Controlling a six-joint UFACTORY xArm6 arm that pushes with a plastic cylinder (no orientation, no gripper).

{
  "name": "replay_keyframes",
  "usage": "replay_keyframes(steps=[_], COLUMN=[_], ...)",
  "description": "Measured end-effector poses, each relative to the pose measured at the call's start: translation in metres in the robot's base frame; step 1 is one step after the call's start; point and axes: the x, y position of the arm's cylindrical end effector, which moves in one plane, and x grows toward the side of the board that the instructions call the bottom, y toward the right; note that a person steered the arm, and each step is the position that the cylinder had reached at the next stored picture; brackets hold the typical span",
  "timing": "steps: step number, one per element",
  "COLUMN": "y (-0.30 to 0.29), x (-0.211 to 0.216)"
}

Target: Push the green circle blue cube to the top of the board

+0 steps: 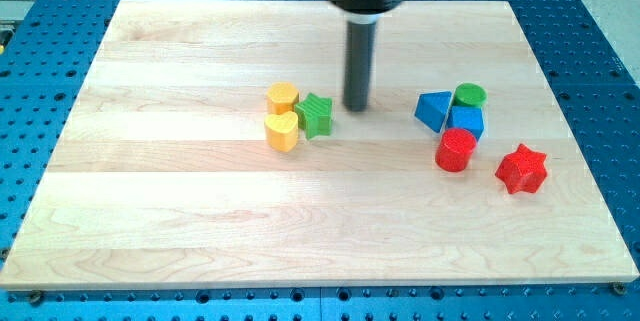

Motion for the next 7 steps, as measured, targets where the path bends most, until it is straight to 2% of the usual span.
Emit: replay_keyframes(steps=[1,2,3,5,7], y=[0.003,0.034,0.062,0.115,0.119], x=[0.053,0.149,0.160,0.101,0.047])
